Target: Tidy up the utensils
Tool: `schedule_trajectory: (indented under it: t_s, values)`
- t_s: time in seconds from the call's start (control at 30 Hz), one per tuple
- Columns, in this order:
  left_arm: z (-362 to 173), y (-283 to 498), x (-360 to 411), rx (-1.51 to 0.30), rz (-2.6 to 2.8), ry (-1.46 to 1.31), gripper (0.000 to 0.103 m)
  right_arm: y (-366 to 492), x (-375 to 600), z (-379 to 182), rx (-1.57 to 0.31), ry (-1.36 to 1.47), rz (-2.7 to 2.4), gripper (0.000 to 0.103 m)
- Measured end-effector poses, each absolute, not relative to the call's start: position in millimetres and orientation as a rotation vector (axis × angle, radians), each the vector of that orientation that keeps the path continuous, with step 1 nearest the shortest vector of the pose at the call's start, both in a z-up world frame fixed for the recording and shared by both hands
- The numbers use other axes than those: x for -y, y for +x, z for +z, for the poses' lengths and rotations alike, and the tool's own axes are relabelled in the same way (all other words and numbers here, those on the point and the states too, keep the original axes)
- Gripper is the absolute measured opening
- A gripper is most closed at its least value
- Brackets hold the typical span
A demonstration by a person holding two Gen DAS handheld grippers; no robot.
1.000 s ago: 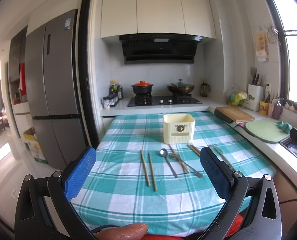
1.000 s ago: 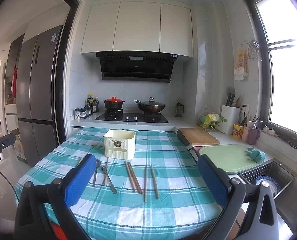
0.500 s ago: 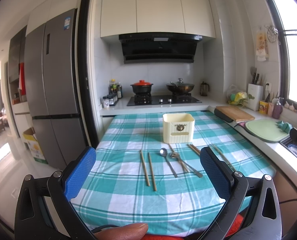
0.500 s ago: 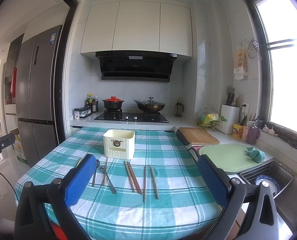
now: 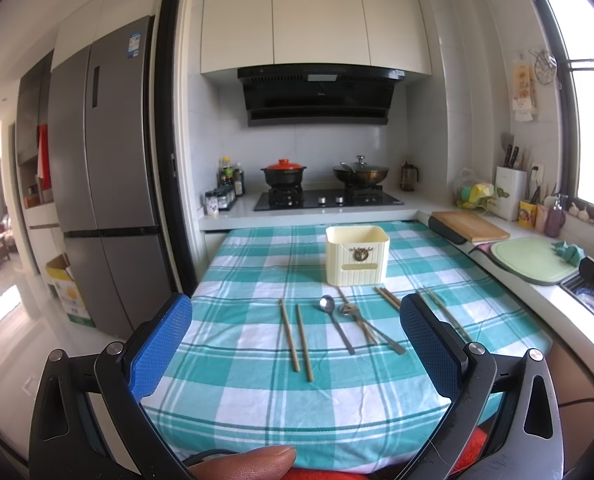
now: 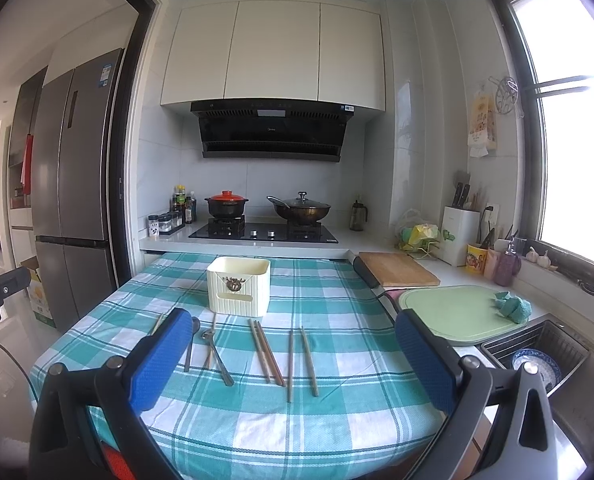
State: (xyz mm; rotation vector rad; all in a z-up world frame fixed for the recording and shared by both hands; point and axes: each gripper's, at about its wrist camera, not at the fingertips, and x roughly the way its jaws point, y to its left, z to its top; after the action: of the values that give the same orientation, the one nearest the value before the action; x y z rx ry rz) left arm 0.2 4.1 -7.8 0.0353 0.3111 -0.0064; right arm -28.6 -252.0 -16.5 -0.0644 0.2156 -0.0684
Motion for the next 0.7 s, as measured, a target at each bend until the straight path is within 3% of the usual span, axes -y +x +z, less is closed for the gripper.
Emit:
schedule_trajectory:
  t_s: [0.7]
  values:
    - [-10.9, 1.4, -2.6, -0.316, -0.009, 0.038, 0.103, -26.3, 253.3, -21.1, -0.214, -0.063, -0.07, 0.103]
